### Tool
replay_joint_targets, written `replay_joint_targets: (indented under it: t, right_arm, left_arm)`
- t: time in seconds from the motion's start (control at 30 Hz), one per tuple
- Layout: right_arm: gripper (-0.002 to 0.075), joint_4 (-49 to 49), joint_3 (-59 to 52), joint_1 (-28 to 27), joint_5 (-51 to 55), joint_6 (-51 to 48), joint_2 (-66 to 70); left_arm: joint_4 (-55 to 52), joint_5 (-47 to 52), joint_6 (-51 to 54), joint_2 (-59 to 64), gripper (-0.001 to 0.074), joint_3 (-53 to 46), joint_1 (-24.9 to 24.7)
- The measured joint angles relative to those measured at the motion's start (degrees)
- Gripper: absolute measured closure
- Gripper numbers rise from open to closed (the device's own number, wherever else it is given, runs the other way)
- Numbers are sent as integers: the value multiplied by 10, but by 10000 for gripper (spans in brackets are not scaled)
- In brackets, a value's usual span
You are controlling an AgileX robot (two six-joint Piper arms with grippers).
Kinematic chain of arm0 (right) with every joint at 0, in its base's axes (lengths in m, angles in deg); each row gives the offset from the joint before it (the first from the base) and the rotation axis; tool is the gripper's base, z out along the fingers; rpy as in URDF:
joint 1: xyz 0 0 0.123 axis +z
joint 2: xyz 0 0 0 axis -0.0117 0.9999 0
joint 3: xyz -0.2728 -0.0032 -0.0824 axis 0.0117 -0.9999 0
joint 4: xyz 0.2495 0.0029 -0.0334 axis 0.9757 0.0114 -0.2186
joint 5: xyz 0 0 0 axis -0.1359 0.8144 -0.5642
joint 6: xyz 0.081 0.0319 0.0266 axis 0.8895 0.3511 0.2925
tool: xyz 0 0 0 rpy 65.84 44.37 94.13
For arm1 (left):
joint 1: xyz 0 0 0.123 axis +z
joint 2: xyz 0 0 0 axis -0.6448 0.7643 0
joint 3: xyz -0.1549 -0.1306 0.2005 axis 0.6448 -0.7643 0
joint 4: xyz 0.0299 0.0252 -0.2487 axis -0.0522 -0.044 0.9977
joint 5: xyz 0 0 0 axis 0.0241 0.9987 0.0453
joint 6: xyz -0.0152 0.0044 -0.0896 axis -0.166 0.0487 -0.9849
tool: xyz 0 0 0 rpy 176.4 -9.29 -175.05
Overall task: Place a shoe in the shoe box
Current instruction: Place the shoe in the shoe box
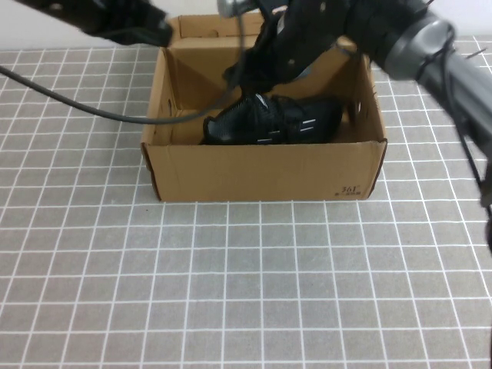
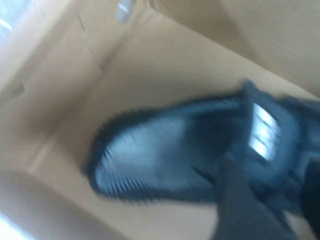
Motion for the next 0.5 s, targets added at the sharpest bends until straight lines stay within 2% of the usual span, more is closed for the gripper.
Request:
replay_joint_targets:
  t: [0.17,0.3,0.37,0.5]
  right_arm:
    - [643,-61,1,-8,77,-1,-46]
    - [721,-102,1,-24,89,-2,-76]
    - [732,-102,0,-37,91,-3,-95]
    - [739,-100,-18,-65,93,-3,-140]
  left_arm:
    - [-77,-44,-80,9,734,0,-79]
    - [-103,-58,-140,35,703,0,-99]
    - [-102,-58,-147,49,629,0,-99]
    - [-98,-54,-174,78,404,0,-99]
